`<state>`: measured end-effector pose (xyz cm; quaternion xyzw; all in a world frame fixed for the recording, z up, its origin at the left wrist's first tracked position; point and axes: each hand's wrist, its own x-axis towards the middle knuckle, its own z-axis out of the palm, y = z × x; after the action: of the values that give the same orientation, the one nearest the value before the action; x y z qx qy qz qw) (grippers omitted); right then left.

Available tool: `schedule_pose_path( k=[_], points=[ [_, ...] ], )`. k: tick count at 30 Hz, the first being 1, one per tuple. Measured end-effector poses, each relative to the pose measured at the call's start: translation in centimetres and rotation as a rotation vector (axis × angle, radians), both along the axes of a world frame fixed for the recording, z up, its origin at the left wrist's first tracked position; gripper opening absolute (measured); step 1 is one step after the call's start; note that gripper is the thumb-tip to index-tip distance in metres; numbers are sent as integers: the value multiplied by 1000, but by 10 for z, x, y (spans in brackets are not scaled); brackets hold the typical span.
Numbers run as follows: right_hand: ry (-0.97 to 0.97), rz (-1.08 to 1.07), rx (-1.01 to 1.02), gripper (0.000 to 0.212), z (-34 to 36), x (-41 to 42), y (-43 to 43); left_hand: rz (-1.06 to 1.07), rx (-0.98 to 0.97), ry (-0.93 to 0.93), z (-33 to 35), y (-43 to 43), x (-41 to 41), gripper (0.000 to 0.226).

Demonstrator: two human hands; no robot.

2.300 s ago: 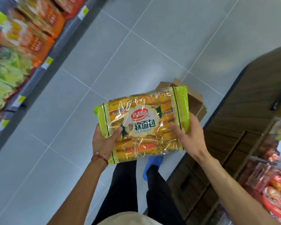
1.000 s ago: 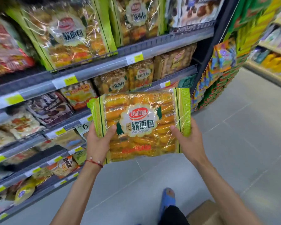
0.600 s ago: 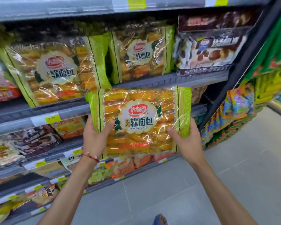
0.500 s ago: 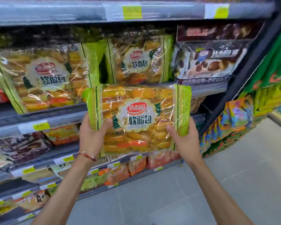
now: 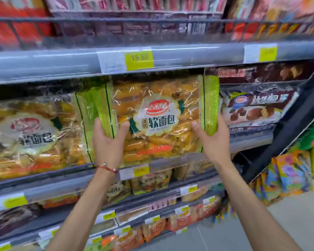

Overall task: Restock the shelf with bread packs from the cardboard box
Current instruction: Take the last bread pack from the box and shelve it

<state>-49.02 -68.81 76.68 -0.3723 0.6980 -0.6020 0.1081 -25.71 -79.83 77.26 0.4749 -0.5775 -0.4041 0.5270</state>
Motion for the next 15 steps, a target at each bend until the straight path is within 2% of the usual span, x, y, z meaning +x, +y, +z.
schedule_pose_path(
  k=[2, 5, 8, 9, 11, 15],
  points=[
    [-17, -5, -16, 95, 7, -9, -16, 12, -12, -1, 8, -13, -9, 88],
    [-27, 12, -47, 91, 7, -17, -36, 43, -73, 4, 13, -37, -20, 52],
    [-26, 35, -68, 82, 1, -25, -49, 67, -80, 28, 4, -50, -27, 81],
    [-33, 49, -66, 80, -2, -26, -52, 76, -87, 26, 0, -51, -28, 84],
    [-36, 70, -41, 78, -9, -29, -54, 102, -86, 24, -6, -46, -32, 74],
    [34, 96, 35, 46, -22, -40, -54, 114, -54, -10, -15, -41, -37, 68]
  ],
)
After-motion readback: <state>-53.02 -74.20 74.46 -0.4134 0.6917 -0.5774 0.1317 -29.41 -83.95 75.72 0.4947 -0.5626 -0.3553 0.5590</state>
